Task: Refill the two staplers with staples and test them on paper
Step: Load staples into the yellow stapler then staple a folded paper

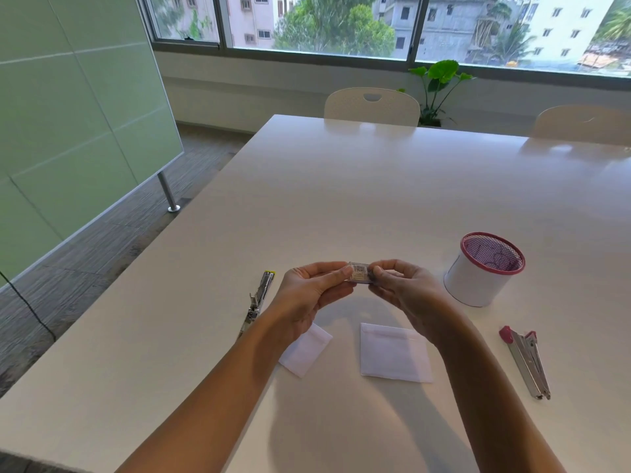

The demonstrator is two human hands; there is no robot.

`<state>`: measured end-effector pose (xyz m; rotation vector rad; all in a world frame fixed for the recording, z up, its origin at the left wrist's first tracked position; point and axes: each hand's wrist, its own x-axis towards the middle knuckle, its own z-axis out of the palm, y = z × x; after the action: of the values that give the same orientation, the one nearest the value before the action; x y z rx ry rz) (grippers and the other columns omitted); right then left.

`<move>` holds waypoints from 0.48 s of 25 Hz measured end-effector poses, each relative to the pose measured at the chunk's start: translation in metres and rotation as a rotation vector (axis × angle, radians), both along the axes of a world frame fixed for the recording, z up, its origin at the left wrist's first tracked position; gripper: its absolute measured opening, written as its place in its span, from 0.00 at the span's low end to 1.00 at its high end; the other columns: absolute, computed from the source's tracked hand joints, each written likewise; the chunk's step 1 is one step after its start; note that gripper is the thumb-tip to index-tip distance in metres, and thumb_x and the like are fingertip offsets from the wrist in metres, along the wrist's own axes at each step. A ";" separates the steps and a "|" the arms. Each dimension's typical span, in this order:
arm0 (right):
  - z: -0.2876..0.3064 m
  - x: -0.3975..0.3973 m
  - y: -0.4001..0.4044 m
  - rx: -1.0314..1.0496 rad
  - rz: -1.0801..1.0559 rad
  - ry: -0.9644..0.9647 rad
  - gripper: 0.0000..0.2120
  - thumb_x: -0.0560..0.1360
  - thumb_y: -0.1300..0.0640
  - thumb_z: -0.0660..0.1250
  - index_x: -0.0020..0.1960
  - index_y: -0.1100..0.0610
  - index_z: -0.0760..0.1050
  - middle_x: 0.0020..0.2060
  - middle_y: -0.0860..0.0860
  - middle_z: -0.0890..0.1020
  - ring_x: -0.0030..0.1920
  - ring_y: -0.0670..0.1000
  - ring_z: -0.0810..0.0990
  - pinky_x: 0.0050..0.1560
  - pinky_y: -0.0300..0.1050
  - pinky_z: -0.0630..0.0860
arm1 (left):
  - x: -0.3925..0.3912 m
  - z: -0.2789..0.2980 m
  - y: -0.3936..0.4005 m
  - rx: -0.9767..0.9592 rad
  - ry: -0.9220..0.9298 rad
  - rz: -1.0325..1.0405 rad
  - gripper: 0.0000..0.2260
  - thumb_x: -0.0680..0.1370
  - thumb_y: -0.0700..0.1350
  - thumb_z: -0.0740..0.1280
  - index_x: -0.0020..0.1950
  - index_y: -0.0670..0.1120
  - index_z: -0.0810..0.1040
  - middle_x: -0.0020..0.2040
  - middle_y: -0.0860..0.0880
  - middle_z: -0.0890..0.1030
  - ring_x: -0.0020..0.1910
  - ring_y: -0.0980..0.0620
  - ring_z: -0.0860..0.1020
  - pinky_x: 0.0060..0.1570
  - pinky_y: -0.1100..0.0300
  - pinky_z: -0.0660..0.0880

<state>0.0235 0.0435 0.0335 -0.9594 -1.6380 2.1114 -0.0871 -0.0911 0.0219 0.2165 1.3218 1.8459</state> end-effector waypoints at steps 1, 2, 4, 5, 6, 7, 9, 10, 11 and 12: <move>-0.002 -0.003 0.002 0.019 0.004 -0.012 0.05 0.79 0.63 0.66 0.46 0.62 0.78 0.45 0.60 0.83 0.48 0.54 0.83 0.50 0.40 0.79 | 0.000 0.001 0.001 -0.011 0.010 0.027 0.05 0.74 0.35 0.72 0.50 0.38 0.83 0.46 0.38 0.86 0.39 0.48 0.86 0.41 0.62 0.83; -0.005 -0.007 0.006 0.045 -0.003 -0.031 0.05 0.79 0.63 0.66 0.45 0.62 0.78 0.44 0.60 0.83 0.49 0.54 0.83 0.50 0.40 0.79 | -0.002 0.001 0.002 -0.030 0.026 0.063 0.06 0.74 0.36 0.72 0.50 0.38 0.83 0.47 0.38 0.85 0.39 0.48 0.86 0.41 0.62 0.83; -0.013 -0.016 0.015 0.109 -0.035 -0.090 0.06 0.79 0.63 0.66 0.43 0.60 0.79 0.43 0.59 0.83 0.48 0.54 0.83 0.51 0.40 0.79 | -0.007 0.005 0.002 -0.085 0.098 0.145 0.05 0.76 0.38 0.71 0.51 0.39 0.82 0.49 0.39 0.85 0.36 0.49 0.85 0.41 0.61 0.83; -0.017 -0.020 0.018 0.149 -0.052 -0.134 0.07 0.79 0.62 0.67 0.43 0.59 0.79 0.43 0.58 0.83 0.48 0.54 0.83 0.52 0.42 0.80 | -0.011 0.007 0.001 -0.114 0.151 0.176 0.05 0.78 0.40 0.71 0.52 0.40 0.82 0.50 0.41 0.85 0.35 0.50 0.84 0.41 0.60 0.83; -0.022 -0.023 0.021 0.206 -0.064 -0.192 0.07 0.79 0.61 0.68 0.42 0.57 0.79 0.43 0.57 0.84 0.47 0.53 0.82 0.54 0.45 0.81 | -0.016 0.011 -0.002 -0.141 0.208 0.197 0.06 0.78 0.41 0.70 0.53 0.40 0.82 0.50 0.42 0.85 0.35 0.50 0.83 0.42 0.58 0.83; -0.027 -0.025 0.023 0.276 -0.069 -0.257 0.07 0.79 0.60 0.68 0.42 0.56 0.80 0.43 0.56 0.84 0.45 0.52 0.82 0.54 0.46 0.81 | -0.021 0.015 -0.005 -0.165 0.267 0.214 0.07 0.79 0.42 0.69 0.54 0.41 0.82 0.50 0.43 0.85 0.34 0.51 0.83 0.41 0.58 0.83; -0.032 -0.026 0.022 0.400 -0.065 -0.361 0.06 0.78 0.57 0.68 0.43 0.54 0.80 0.43 0.54 0.84 0.40 0.49 0.80 0.43 0.42 0.80 | -0.030 0.026 -0.014 -0.196 0.385 0.252 0.07 0.79 0.41 0.69 0.54 0.41 0.82 0.49 0.44 0.85 0.33 0.53 0.81 0.37 0.60 0.82; -0.032 -0.026 0.021 0.440 -0.067 -0.387 0.05 0.78 0.56 0.68 0.44 0.53 0.80 0.43 0.53 0.84 0.39 0.49 0.80 0.38 0.40 0.77 | -0.035 0.031 -0.019 -0.211 0.440 0.273 0.06 0.79 0.41 0.68 0.54 0.42 0.82 0.48 0.45 0.85 0.32 0.53 0.80 0.35 0.61 0.81; -0.032 -0.026 0.021 0.466 -0.074 -0.397 0.05 0.78 0.55 0.68 0.44 0.52 0.81 0.44 0.53 0.84 0.39 0.49 0.80 0.36 0.40 0.76 | -0.040 0.036 -0.023 -0.226 0.486 0.298 0.06 0.79 0.40 0.68 0.53 0.43 0.83 0.48 0.46 0.85 0.32 0.53 0.79 0.33 0.62 0.79; -0.031 -0.026 0.020 0.487 -0.081 -0.402 0.05 0.78 0.55 0.68 0.44 0.52 0.81 0.44 0.53 0.84 0.40 0.50 0.80 0.36 0.40 0.75 | -0.044 0.039 -0.028 -0.239 0.520 0.323 0.06 0.78 0.40 0.68 0.53 0.43 0.83 0.47 0.47 0.85 0.32 0.54 0.78 0.32 0.63 0.78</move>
<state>-0.0025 0.0635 0.0021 -1.2988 -2.1213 1.4152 -0.1313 -0.1192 0.0605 0.3927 2.0207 1.9453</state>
